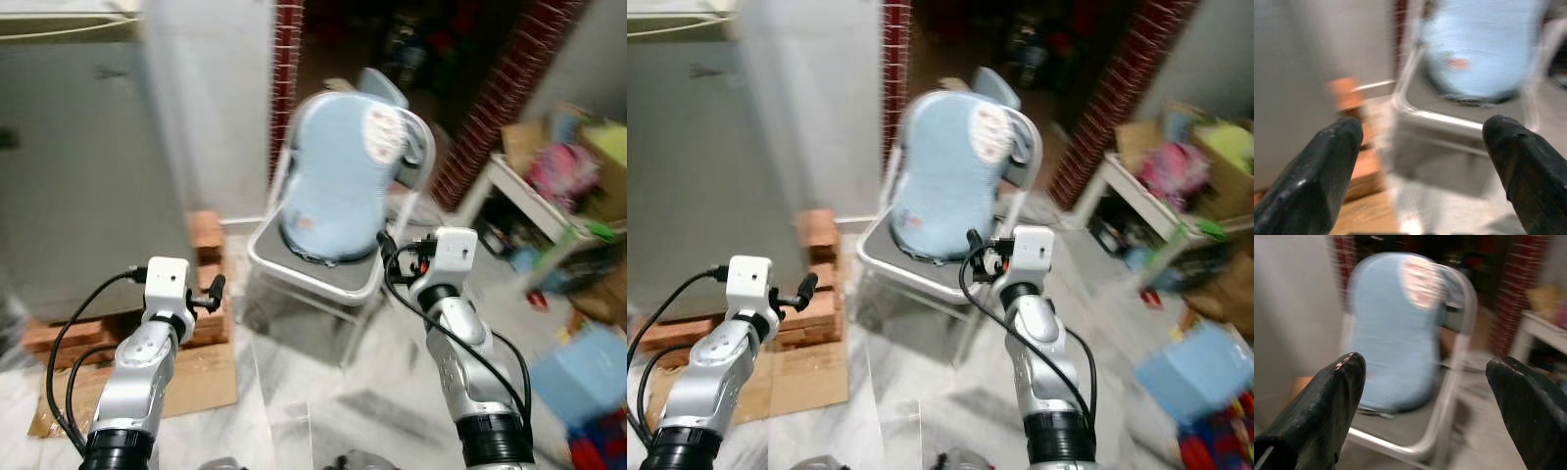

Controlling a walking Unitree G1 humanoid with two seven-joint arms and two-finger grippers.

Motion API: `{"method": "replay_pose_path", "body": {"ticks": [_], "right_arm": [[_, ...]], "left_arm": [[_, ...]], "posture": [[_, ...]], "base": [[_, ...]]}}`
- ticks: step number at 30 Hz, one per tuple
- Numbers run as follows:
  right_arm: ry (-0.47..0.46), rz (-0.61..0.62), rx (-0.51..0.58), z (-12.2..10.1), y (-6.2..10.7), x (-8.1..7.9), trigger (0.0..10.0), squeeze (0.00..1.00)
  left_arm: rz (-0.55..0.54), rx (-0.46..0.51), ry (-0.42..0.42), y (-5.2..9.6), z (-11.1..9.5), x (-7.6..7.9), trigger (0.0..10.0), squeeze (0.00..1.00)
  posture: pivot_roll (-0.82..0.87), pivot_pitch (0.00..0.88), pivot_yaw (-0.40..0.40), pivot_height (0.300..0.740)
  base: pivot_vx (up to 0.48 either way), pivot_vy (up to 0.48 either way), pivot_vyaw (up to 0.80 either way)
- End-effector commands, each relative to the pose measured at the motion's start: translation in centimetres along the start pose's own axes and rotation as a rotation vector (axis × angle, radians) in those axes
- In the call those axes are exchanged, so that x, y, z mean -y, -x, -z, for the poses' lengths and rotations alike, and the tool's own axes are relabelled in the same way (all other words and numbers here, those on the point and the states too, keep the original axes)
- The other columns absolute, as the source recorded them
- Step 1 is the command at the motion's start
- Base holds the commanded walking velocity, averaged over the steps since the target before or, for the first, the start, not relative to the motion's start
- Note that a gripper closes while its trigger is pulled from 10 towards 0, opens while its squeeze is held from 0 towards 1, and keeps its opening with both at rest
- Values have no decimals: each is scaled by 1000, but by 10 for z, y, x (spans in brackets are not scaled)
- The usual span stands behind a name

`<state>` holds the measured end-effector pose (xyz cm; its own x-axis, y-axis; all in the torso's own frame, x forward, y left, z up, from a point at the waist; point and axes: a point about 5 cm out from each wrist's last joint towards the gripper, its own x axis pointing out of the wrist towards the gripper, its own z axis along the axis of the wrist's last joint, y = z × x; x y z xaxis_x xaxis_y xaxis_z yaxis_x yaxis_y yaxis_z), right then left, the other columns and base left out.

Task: Restocking fridge

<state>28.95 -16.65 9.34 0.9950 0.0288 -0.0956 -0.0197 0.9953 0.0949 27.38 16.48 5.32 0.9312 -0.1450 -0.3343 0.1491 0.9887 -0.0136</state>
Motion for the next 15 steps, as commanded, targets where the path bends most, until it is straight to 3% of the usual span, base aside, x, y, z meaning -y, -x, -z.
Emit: {"method": "replay_pose_path", "body": {"ticks": [1,15], "right_arm": [[-5,-13,31,-9,-3,-6,10000,0],[-8,10,35,-11,-5,-6,10000,0]], "left_arm": [[-15,-1,-10,3,0,-8,10000,0],[24,11,-34,4,0,-4,10000,0]], "posture": [[85,0,-62,740],[88,0,-64,740]], "base": [[0,480,-800],[0,480,-800]]}}
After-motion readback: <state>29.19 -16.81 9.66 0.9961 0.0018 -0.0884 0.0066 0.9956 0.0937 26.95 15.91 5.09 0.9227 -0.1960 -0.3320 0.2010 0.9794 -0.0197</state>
